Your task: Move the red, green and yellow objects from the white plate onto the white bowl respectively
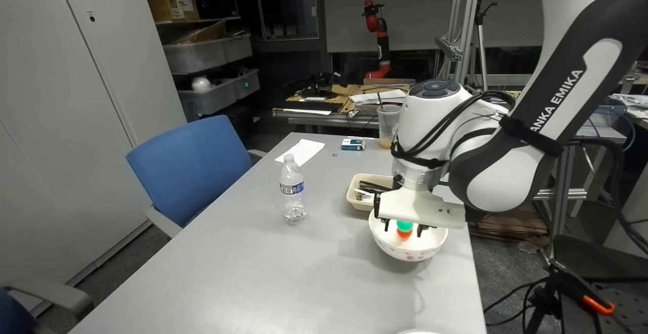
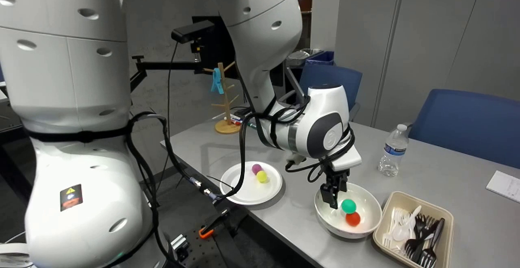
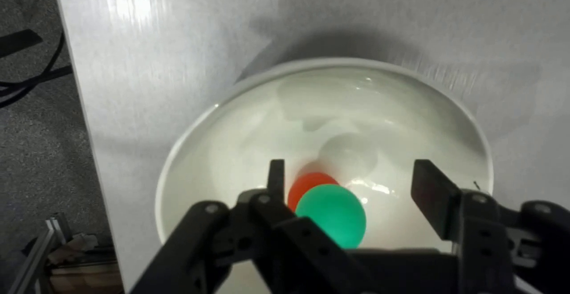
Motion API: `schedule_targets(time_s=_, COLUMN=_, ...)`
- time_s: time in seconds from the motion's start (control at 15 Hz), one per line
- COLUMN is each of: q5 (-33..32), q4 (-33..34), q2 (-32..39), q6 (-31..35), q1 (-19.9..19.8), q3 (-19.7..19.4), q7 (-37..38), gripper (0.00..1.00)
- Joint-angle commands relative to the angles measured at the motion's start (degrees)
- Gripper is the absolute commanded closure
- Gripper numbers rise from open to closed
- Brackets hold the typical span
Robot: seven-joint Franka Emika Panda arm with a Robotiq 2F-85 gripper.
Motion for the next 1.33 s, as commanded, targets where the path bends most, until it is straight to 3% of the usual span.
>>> schedule_targets(time_s=0.0, q5=2.25, q4=0.18, q2=0.05, q6=0.95, q1=3.02, q3=-2.49, q7=0.38, gripper=0.0)
schedule_targets(time_s=0.4, q5=2.47, q4=-2.08, q2=-5.75, q6=-2.39, q1=4.36, q3=-3.45, q7=0.12, gripper=0.0)
schedule_targets(time_s=0.67, q5=-0.25, q4=-4.41, q2=-12.16, q6=-5.79, q1=4.08, q3=-2.05, q7=0.46, gripper=0.0)
schedule_targets(time_s=1.0, q5=2.1, q4=-9.94, q2=-20.98, q6=-8.28, q1=2.15, q3=5.84, q7=-3.62, gripper=0.0)
schedule_targets(time_s=1.27, q5=15.42, q4=-14.34, q2=-25.98, q6=-8.23, q1=4.13, q3=11.73, q7=-15.76, gripper=0.0)
